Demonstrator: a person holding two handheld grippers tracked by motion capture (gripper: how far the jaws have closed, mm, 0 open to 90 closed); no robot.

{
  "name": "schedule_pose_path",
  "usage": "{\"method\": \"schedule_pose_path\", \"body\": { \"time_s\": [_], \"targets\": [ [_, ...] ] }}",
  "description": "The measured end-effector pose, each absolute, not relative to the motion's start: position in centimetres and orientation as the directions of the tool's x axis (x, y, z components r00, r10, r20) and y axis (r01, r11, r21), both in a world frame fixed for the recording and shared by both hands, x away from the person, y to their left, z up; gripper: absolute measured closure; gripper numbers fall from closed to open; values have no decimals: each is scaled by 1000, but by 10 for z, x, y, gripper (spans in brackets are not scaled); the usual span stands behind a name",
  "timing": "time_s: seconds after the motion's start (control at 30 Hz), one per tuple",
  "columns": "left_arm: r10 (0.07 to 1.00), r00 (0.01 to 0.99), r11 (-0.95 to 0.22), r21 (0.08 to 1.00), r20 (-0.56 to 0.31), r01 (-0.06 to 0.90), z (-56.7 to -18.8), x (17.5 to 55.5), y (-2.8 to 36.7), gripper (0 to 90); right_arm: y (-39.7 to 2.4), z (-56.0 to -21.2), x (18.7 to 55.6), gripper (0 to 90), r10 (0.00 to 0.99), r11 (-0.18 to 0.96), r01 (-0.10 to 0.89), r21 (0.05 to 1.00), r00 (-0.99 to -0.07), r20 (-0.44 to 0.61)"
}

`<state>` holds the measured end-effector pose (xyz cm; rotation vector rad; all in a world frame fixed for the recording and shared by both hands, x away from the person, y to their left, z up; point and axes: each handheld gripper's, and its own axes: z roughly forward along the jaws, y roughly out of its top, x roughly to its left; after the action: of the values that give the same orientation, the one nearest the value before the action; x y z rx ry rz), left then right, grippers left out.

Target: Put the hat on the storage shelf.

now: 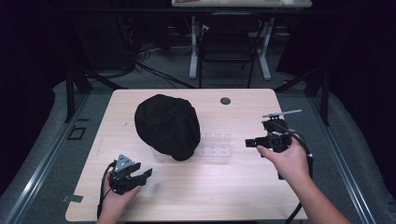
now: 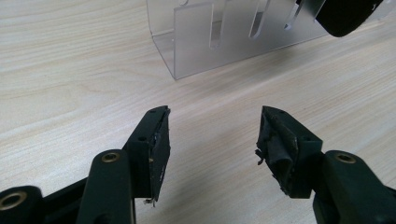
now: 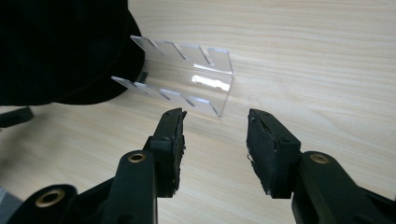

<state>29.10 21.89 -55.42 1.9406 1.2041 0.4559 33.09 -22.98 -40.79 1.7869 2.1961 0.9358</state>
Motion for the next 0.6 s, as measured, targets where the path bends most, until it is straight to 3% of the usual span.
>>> {"method": "schedule_pose_path", "body": {
  "time_s": [0.6],
  "targets": [
    [863,499,-254,783,-82,567,-555,290,216,437,-240,-482,303,549,949,59,801,595,-230,215]
  ]
}}
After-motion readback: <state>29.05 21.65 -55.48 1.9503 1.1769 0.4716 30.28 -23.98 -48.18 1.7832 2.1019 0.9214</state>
